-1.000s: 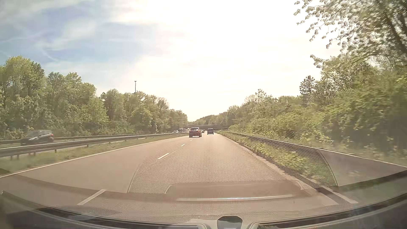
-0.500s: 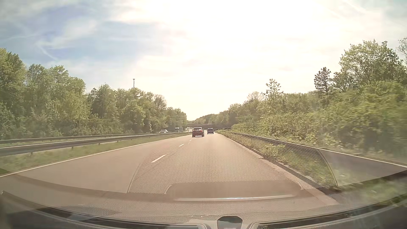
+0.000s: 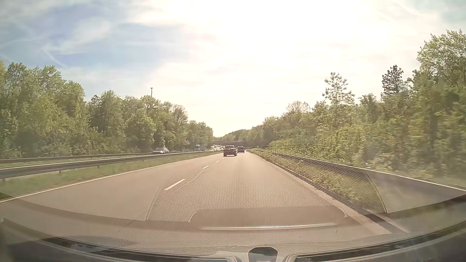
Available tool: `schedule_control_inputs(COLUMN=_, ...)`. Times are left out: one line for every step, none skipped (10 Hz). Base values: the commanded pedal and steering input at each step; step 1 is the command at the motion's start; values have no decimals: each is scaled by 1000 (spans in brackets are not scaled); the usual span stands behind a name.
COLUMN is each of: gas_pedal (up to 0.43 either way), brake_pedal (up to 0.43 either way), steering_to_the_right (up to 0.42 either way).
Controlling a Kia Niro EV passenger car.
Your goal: Follow the waypoints while adhering to traffic rules and regulations
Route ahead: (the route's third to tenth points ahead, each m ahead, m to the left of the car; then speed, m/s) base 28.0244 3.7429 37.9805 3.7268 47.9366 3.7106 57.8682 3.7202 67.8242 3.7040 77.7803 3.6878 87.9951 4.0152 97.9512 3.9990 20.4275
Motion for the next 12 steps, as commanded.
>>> schedule_control_inputs(gas_pedal=67, brake_pedal=0, steering_to_the_right=-1)
schedule_control_inputs(gas_pedal=59, brake_pedal=0, steering_to_the_right=-1)
schedule_control_inputs(gas_pedal=59, brake_pedal=0, steering_to_the_right=-1)
schedule_control_inputs(gas_pedal=47, brake_pedal=0, steering_to_the_right=-1)
schedule_control_inputs(gas_pedal=47, brake_pedal=0, steering_to_the_right=-1)
schedule_control_inputs(gas_pedal=47, brake_pedal=0, steering_to_the_right=-1)
schedule_control_inputs(gas_pedal=47, brake_pedal=0, steering_to_the_right=0)
schedule_control_inputs(gas_pedal=47, brake_pedal=0, steering_to_the_right=0)
schedule_control_inputs(gas_pedal=47, brake_pedal=0, steering_to_the_right=0)
schedule_control_inputs(gas_pedal=47, brake_pedal=0, steering_to_the_right=0)
schedule_control_inputs(gas_pedal=47, brake_pedal=0, steering_to_the_right=0)
schedule_control_inputs(gas_pedal=47, brake_pedal=0, steering_to_the_right=0)
